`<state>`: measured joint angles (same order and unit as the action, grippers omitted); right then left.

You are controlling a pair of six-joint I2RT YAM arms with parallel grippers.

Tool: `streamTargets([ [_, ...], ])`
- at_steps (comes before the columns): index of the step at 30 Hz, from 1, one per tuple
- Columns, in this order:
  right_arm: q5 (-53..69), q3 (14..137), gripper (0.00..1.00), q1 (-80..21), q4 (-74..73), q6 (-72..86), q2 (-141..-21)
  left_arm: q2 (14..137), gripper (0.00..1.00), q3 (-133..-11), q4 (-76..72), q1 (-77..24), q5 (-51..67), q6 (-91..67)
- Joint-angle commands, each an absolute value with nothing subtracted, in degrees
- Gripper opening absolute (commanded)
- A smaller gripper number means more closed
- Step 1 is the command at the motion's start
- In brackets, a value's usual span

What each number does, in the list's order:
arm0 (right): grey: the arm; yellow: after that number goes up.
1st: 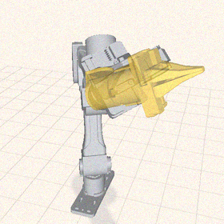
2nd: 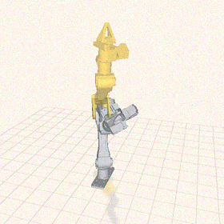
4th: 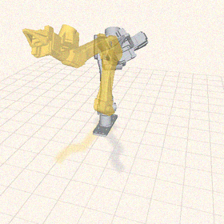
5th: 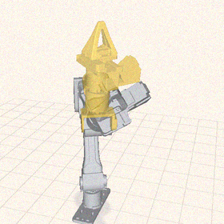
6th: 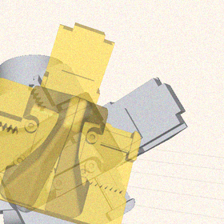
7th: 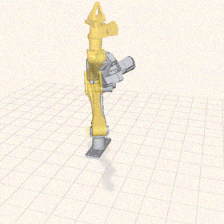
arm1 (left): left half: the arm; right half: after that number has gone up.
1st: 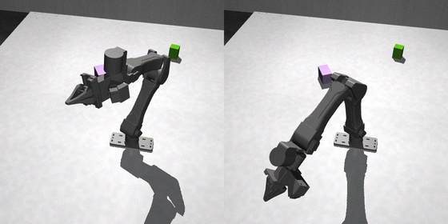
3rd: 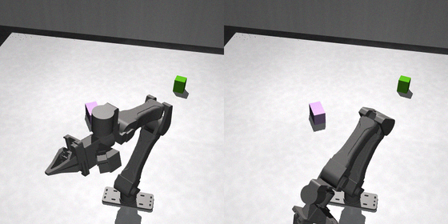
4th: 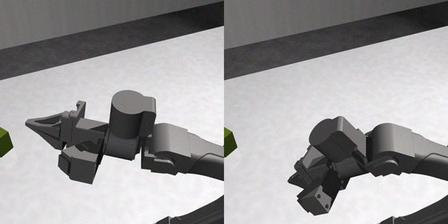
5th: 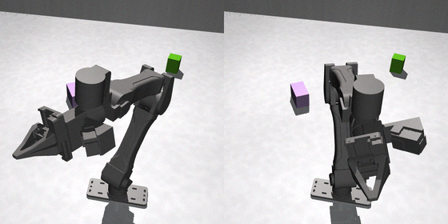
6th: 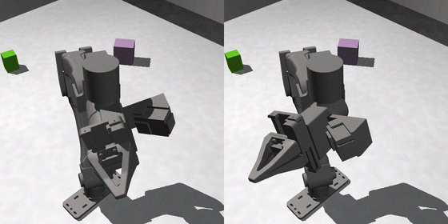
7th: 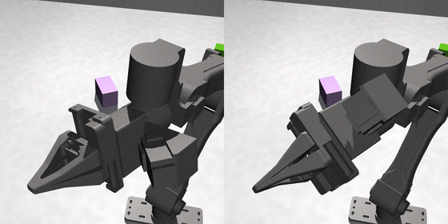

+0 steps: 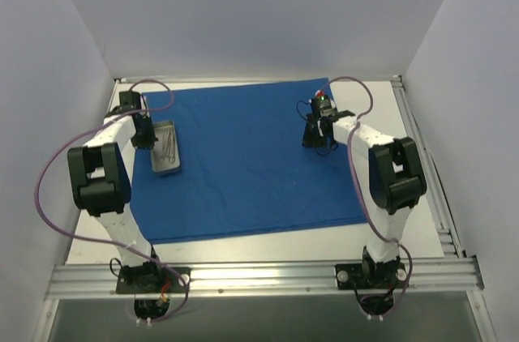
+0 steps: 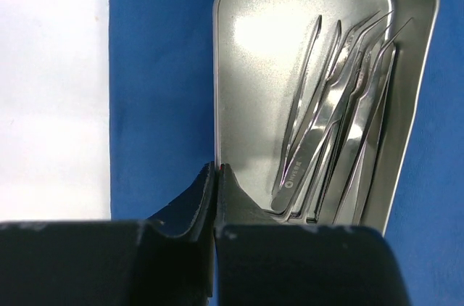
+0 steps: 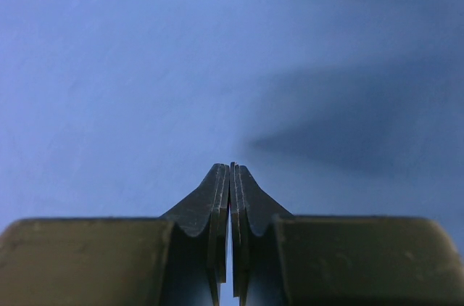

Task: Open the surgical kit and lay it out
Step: Place the container in the surgical kit.

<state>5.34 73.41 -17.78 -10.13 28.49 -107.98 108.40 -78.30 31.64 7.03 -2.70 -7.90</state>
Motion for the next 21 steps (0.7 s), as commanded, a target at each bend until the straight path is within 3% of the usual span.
streamTargets([
  [1,2.64,74.98,0.0,-15.83,-10.2,28.13,-111.34,110.56,0.02,-81.56,31.38,7.29,-0.62,-8.27],
  [12,2.98,67.68,0.0,-14.59,-9.32,31.9,-115.22,114.87,0.02,-85.34,33.75,7.21,-3.87,-4.49],
  [21,8.26,55.91,0.0,-13.98,-5.8,34.63,-109.26,115.58,0.02,-86.49,34.45,7.38,-3.07,-3.6],
])
